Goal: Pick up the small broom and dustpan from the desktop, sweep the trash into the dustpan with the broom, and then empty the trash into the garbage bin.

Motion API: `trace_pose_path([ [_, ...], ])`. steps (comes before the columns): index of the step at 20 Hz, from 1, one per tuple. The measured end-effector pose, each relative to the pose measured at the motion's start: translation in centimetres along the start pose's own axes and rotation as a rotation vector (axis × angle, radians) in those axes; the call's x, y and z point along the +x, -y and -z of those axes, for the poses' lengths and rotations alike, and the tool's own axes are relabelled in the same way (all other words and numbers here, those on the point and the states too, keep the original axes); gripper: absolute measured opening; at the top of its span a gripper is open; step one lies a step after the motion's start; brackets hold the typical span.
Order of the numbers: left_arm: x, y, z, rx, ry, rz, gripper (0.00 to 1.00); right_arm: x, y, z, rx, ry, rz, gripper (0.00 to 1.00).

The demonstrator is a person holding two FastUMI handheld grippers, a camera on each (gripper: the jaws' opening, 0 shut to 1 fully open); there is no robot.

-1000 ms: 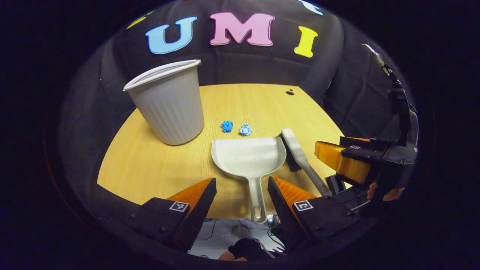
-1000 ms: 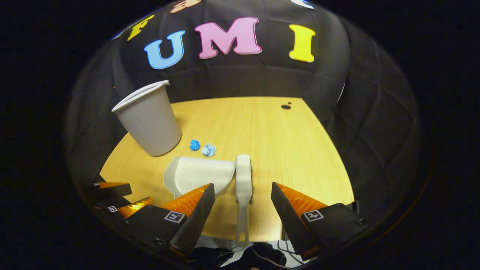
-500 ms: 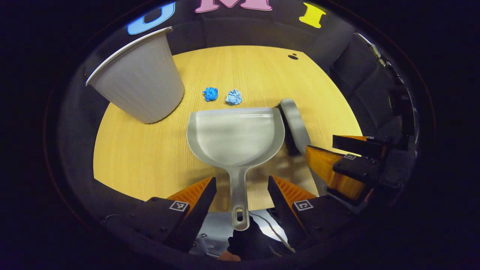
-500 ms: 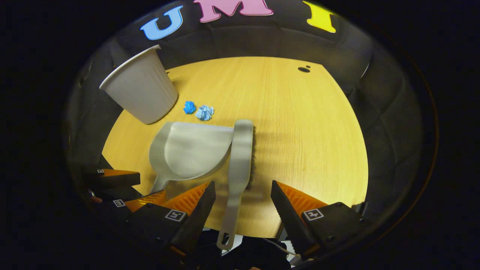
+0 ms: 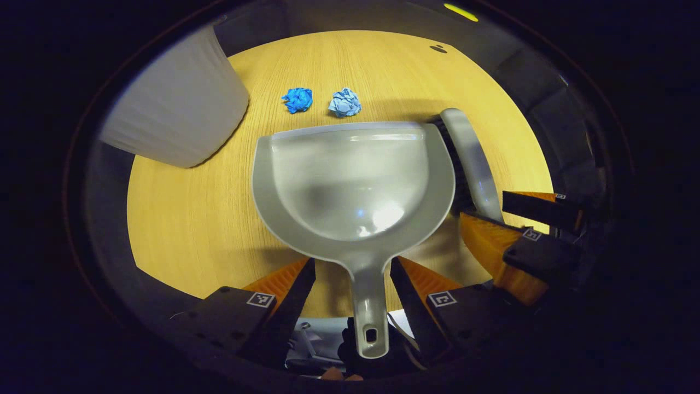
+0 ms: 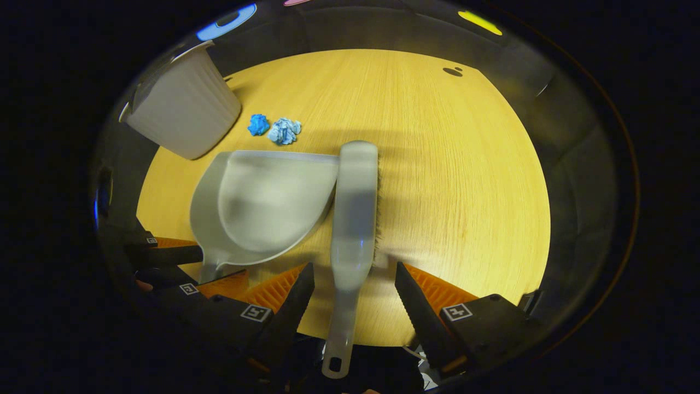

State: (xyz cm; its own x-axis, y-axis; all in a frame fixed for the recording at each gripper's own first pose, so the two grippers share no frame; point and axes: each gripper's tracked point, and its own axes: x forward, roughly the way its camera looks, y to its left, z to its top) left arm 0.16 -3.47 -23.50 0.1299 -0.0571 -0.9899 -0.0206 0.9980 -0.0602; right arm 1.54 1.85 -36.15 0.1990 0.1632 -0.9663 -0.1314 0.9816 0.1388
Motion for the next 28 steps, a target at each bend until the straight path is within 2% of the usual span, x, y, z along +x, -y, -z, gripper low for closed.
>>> trace_pose_path([
  [4,0.5,-0.4,-1.0,-0.003,-0.019,-0.002,0.83,1.5,0.1,0.3,0.044,-0.079,0.026,0.98],
  [7,1.1,-1.2,-1.2,-0.024,-0.026,-0.037,0.83,2.6,0.3,0.8,0.068,-0.124,0.061,0.98],
  [9,1.6,-1.0,-0.7,-0.055,-0.057,-0.006,0.83,2.9,0.0,0.2,0.052,-0.107,0.07,0.98],
  [12,1.7,-1.1,-1.0,-0.042,-0.081,-0.009,0.81,2.7,-0.1,0.3,0.045,-0.144,0.065,0.94],
  [13,1.4,-1.1,-0.9,-0.036,-0.092,-0.009,0.81,2.7,0.0,0.2,0.049,-0.149,0.065,1.0],
  [14,1.4,-1.1,-0.9,-0.036,-0.098,-0.01,0.8,2.6,0.1,0.3,0.05,-0.151,0.066,0.87],
  [15,1.5,-1.1,-0.9,-0.041,-0.097,-0.011,0.8,2.7,0.1,0.3,0.052,-0.154,0.066,0.95],
  [17,1.8,-1.0,-0.8,-0.047,-0.096,-0.01,0.79,2.7,0.1,0.1,0.043,-0.154,0.063,0.95],
  [18,1.4,-1.0,-0.9,-0.054,-0.086,-0.008,0.73,2.7,0.1,0.2,0.046,-0.153,0.066,0.94],
  [19,1.7,-0.8,-0.9,-0.059,-0.083,-0.008,0.61,2.6,0.1,0.2,0.047,-0.152,0.063,0.94],
  [20,2.0,-0.9,-0.8,-0.051,-0.087,-0.009,0.39,2.7,0.0,0.0,0.057,-0.131,0.057,0.92],
  [21,1.4,-1.0,-0.8,-0.028,-0.094,-0.005,0.33,2.8,-0.2,-0.2,0.06,-0.12,0.063,0.7],
  [22,1.3,-1.1,-0.8,-0.007,-0.094,-0.005,0.32,2.8,-0.3,0.0,0.037,-0.117,0.059,0.48],
  [23,1.3,-1.1,-0.8,0.002,-0.094,-0.003,0.31,2.8,-0.2,0.0,-0.003,-0.123,0.05,0.43],
  [24,1.3,-1.2,-0.8,0.007,-0.093,-0.003,0.31,2.6,-0.1,0.0,-0.02,-0.121,0.046,0.43],
  [26,1.5,-1.2,-0.8,0.013,-0.086,-0.005,0.3,2.8,-0.3,-0.2,0.02,-0.116,0.05,0.43],
  [27,1.4,-1.2,-0.7,0.022,-0.08,-0.005,0.31,2.9,-0.3,-0.1,0.003,-0.115,0.046,0.39],
  [28,1.5,-1.3,-0.8,0.03,-0.068,-0.006,0.29,2.7,-0.4,-0.1,-0.022,-0.111,0.04,0.43],
])
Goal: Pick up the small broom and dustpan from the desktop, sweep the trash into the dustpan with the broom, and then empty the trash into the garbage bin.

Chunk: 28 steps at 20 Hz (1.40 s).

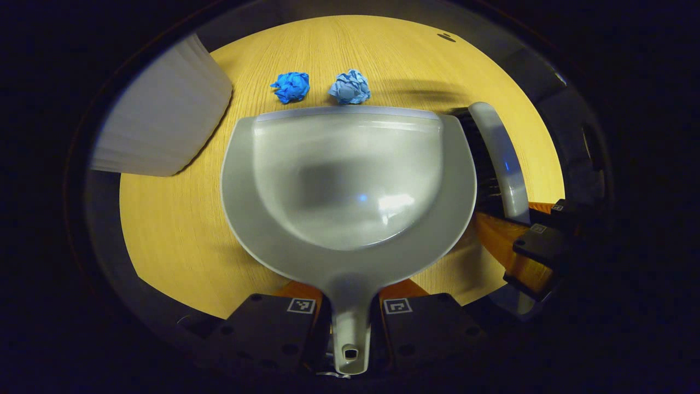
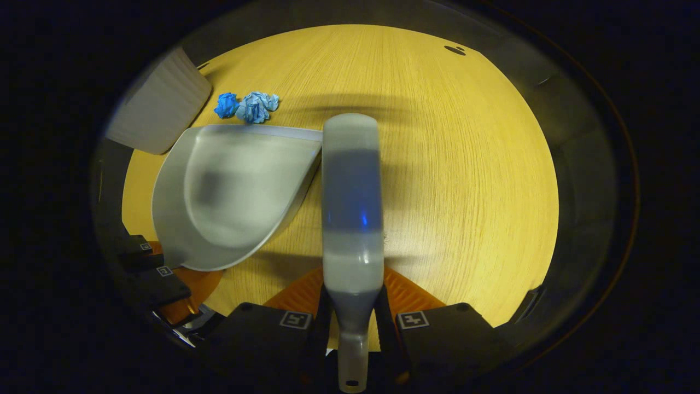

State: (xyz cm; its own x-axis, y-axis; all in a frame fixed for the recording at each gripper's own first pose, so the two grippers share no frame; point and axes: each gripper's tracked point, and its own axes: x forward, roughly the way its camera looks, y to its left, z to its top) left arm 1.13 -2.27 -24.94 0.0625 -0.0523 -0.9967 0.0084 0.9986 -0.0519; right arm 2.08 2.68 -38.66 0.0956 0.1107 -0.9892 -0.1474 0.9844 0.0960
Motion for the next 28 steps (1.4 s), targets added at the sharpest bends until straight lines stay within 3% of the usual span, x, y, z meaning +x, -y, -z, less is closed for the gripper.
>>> trace_pose_path([
  [3,0.0,0.0,0.2,0.022,0.036,-0.001,0.29,-0.1,-0.2,-0.1,-0.069,0.018,-0.003,0.31],
  [4,-0.1,0.0,0.3,0.024,0.03,0.005,0.29,0.1,-0.1,-0.1,-0.075,0.006,-0.007,0.31],
  [6,-0.1,-0.8,0.3,0.031,0.03,-0.013,0.29,-0.1,-0.2,0.0,-0.055,-0.024,-0.043,0.31],
  [7,-0.3,-1.2,0.5,0.033,0.036,-0.018,0.29,-0.1,-0.2,0.2,-0.042,-0.041,-0.077,0.23],
  [9,-0.8,-1.5,0.8,0.019,0.052,-0.025,0.28,-0.5,-0.2,-0.3,-0.031,-0.052,-0.115,0.18],
  [10,-1.0,-1.5,1.0,0.012,0.048,-0.015,0.27,-1.0,0.1,-0.8,-0.032,-0.047,-0.126,0.22],
  [14,-1.8,-1.5,1.0,0.022,0.071,-0.026,0.27,-4.1,-0.2,-7.0,-0.116,0.039,-0.162,0.22],
  [17,-2.0,-2.3,1.3,0.042,0.067,-0.067,0.27,-5.7,0.3,-15.4,-0.229,0.178,-0.126,0.22],
  [20,-2.3,-3.0,2.4,0.015,0.041,-0.081,0.27,-5.1,0.4,-21.4,-0.377,0.234,-0.066,0.22],
  [26,-1.7,-4.8,4.2,0.022,0.024,-0.092,0.27,-1.3,-2.2,-26.1,-0.644,0.219,0.045,0.22],
  [28,-1.6,-5.2,4.7,0.043,0.013,-0.092,0.27,0.8,-2.6,-26.5,-0.747,0.197,0.129,0.22],
])
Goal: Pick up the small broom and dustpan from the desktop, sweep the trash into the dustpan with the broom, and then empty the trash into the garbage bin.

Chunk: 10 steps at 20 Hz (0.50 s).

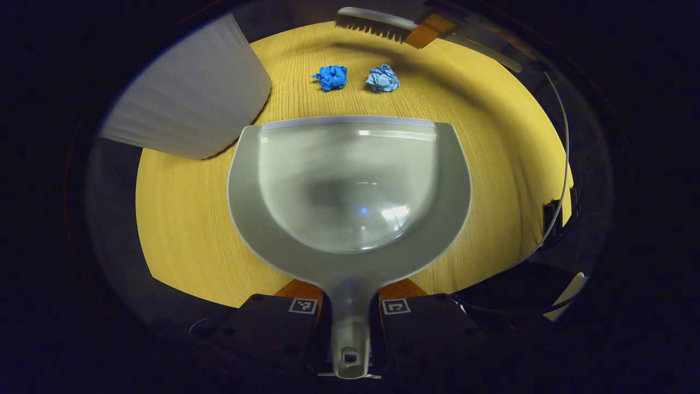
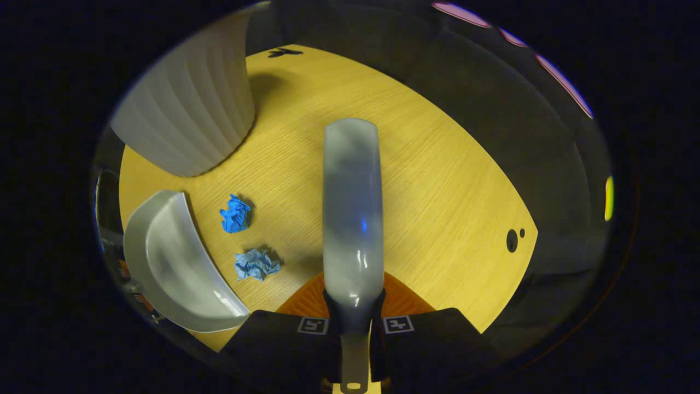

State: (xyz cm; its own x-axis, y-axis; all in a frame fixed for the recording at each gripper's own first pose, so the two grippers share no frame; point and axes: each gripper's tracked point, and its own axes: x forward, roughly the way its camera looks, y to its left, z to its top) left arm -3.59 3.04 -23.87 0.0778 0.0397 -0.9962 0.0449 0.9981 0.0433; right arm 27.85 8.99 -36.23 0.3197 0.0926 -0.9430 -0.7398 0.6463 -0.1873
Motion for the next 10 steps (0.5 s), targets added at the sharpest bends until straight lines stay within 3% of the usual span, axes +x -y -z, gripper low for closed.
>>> trace_pose_path([
  [2,0.5,-0.1,0.7,0.006,-0.017,0.018,0.27,1.6,0.3,0.3,-0.098,-0.049,0.1,0.22],
  [4,0.9,-0.1,1.8,0.002,-0.041,0.025,0.27,2.6,-0.1,2.1,-0.143,-0.16,0.131,0.22],
  [5,1.0,-0.3,2.2,0.015,-0.044,0.019,0.26,2.4,0.1,1.2,-0.174,-0.136,0.175,0.22],
  [8,1.3,-0.4,2.1,0.033,-0.03,0.018,0.27,2.6,-0.8,1.0,-0.259,-0.148,0.165,0.17],
  [9,1.1,-0.4,2.2,0.03,-0.033,0.02,0.27,2.5,-1.0,1.1,-0.303,-0.151,0.169,0.27],
  [10,1.2,-0.4,2.3,0.031,-0.033,0.021,0.27,2.4,-1.7,1.5,-0.345,-0.156,0.165,0.22],
])
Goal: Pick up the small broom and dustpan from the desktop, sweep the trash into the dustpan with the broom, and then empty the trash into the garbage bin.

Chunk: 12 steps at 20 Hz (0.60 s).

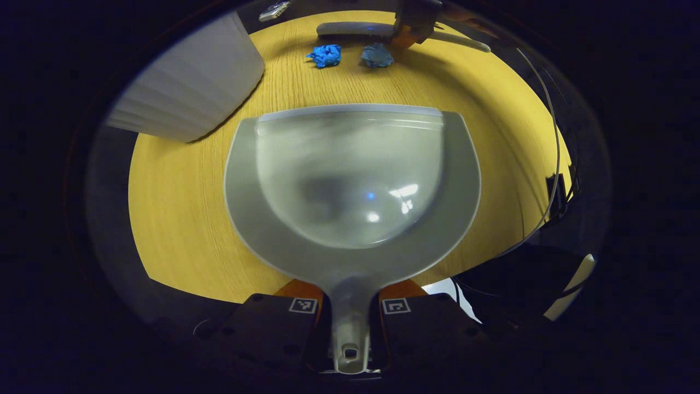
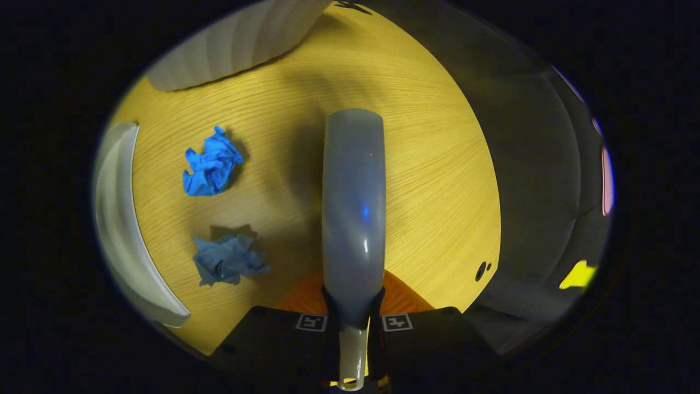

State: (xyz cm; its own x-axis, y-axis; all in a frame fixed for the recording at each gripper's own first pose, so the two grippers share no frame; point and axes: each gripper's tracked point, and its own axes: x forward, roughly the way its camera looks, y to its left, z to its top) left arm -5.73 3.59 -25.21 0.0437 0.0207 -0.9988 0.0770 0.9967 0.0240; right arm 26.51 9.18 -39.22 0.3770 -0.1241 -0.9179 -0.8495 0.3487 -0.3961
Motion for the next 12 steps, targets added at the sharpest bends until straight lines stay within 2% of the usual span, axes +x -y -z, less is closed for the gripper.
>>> trace_pose_path([
  [6,-0.1,-0.2,0.1,0.087,-0.005,-0.012,0.27,-2.5,-4.2,0.8,-0.274,0.073,-0.05,0.22],
  [7,-0.1,-0.2,0.2,0.1,0.002,-0.016,0.27,-3.1,-5.1,0.7,-0.304,0.089,-0.087,0.22],
  [9,0.1,-0.3,0.2,0.115,0.028,-0.021,0.27,-3.3,-6.3,2.0,-0.329,0.098,-0.21,0.22],
  [11,0.3,-0.3,0.3,0.13,0.034,-0.029,0.27,-3.1,-7.6,3.2,-0.298,0.091,-0.36,0.19],
  [12,0.2,-0.3,0.2,0.134,0.04,-0.033,0.27,-3.2,-7.9,3.3,-0.268,0.082,-0.428,0.22],
])
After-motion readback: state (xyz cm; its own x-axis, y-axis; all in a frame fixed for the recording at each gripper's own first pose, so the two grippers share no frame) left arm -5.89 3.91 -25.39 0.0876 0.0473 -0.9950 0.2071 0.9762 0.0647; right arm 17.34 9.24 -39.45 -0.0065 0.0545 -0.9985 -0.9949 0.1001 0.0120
